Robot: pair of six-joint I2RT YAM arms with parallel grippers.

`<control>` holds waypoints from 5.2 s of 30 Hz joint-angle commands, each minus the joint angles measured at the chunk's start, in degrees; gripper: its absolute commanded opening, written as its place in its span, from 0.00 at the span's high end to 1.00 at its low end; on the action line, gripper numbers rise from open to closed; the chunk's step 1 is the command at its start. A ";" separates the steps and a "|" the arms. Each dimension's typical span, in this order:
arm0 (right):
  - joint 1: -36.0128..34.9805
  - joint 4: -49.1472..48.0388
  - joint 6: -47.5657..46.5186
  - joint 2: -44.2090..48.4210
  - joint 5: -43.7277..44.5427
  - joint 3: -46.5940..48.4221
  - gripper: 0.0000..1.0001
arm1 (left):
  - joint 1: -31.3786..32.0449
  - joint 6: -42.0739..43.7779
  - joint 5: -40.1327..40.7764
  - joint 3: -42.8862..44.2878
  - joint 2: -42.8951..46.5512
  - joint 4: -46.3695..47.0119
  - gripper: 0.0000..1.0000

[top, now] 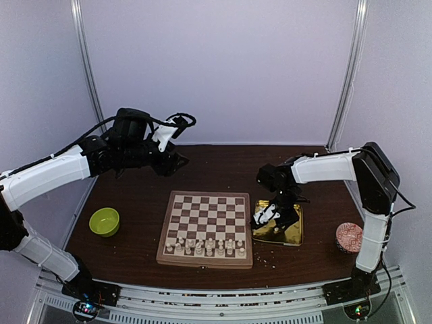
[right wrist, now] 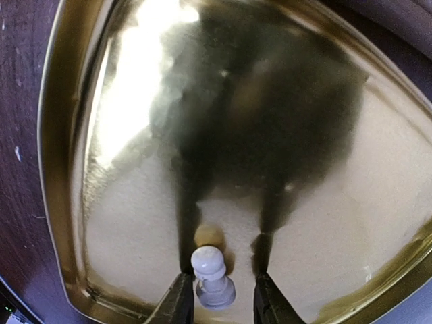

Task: Set up the chess pieces on the board
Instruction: Pick up the pawn from the storage box, then pass from the right arm to the left, then place the pawn on a2.

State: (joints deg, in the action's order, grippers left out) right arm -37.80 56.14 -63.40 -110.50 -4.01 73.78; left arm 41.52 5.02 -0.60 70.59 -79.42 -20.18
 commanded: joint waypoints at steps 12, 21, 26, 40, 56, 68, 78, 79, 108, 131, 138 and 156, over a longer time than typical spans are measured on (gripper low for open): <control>0.62 0.68 2.52 -1.42 -1.98 -1.80 0.83 | 0.06 0.78 -1.46 0.01 -0.56 1.95 0.35; 4.47 3.52 9.42 7.62 -17.38 -0.52 0.93 | 0.06 0.36 -2.44 0.14 -1.89 1.90 0.35; 9.03 3.07 19.95 11.90 -31.43 2.13 0.94 | 0.06 -0.66 -5.58 -0.57 -3.02 3.66 0.36; 11.70 2.25 30.88 12.45 -55.65 6.05 0.93 | 9.88 -4.64 -19.25 -4.02 -10.44 20.37 0.46; 11.73 4.16 28.08 15.14 -56.58 4.88 0.92 | 13.50 -15.08 -34.09 5.48 -27.41 33.82 0.48; 11.70 5.43 26.33 15.74 -57.36 4.62 0.91 | 13.50 -17.95 -36.32 8.25 -30.94 35.44 0.59; 11.70 6.52 25.34 15.27 -57.86 4.80 0.91 | 13.51 -17.96 -37.12 9.68 -32.60 34.49 0.71; 11.70 6.54 25.34 15.24 -57.84 4.80 0.91 | 13.50 -17.95 -37.29 9.76 -32.78 34.46 0.73; 16.10 11.77 19.75 16.54 -55.04 5.32 0.47 | 10.65 -10.11 3.50 -10.56 1.21 -9.08 0.94; 16.09 13.38 18.54 14.65 -55.02 5.32 0.48 | 10.16 -20.26 3.42 -22.21 -0.01 -9.33 0.93; 16.10 13.60 18.05 14.43 -54.66 5.32 0.49 | 10.16 -20.22 2.11 -22.55 -3.18 -7.03 0.93; 16.12 15.14 17.37 13.46 -54.94 5.76 0.49 | 10.22 -21.63 0.65 -25.28 -3.21 -5.68 0.91</control>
State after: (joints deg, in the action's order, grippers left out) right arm -22.09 69.95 -45.21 -96.16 -59.11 78.48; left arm 52.12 -15.86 0.82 46.17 -82.28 -27.86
